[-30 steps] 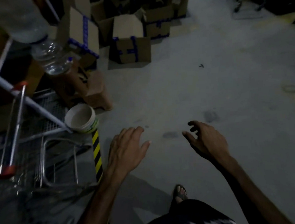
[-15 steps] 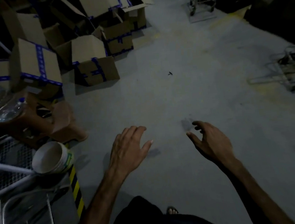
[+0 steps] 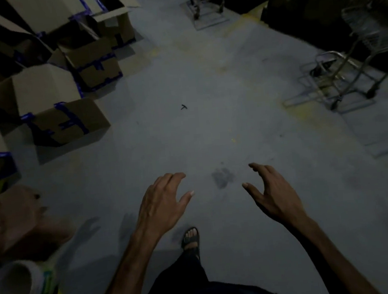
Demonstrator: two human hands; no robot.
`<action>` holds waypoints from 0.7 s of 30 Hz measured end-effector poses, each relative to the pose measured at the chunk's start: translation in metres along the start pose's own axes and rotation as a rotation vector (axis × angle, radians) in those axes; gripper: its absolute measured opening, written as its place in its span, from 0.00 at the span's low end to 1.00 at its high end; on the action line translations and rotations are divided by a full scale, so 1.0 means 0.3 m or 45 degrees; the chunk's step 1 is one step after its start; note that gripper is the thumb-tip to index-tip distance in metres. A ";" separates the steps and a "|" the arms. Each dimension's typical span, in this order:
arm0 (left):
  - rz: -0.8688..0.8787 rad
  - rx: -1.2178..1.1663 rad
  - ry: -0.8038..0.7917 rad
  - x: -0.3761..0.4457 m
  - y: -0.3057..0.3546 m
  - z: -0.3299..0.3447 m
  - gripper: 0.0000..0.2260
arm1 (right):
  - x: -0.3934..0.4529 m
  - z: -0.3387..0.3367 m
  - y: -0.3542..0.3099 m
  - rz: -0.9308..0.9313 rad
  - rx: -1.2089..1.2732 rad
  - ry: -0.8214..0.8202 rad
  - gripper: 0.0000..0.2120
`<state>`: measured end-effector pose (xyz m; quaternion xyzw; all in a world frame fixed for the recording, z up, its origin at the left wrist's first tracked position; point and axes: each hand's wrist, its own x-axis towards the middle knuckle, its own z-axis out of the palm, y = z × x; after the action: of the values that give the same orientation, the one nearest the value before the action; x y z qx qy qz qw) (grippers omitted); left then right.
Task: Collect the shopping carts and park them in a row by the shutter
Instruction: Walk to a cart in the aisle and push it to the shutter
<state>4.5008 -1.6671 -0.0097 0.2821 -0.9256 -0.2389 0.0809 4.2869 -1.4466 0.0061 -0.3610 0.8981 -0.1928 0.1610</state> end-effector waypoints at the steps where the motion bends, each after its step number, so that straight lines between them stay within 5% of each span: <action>1: 0.014 -0.007 -0.005 0.072 -0.019 -0.018 0.29 | 0.058 -0.014 -0.014 0.023 -0.006 0.013 0.29; 10: 0.150 -0.003 -0.076 0.730 -0.081 -0.086 0.27 | 0.532 -0.119 -0.060 0.161 0.091 0.150 0.28; 21: 0.163 0.037 -0.167 1.516 -0.018 0.068 0.29 | 1.234 -0.207 0.259 0.291 0.142 0.120 0.28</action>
<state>4.1210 -1.9179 -0.0233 0.2073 -0.9485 -0.2376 0.0312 3.9601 -1.6437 -0.0313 -0.2372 0.9278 -0.2396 0.1595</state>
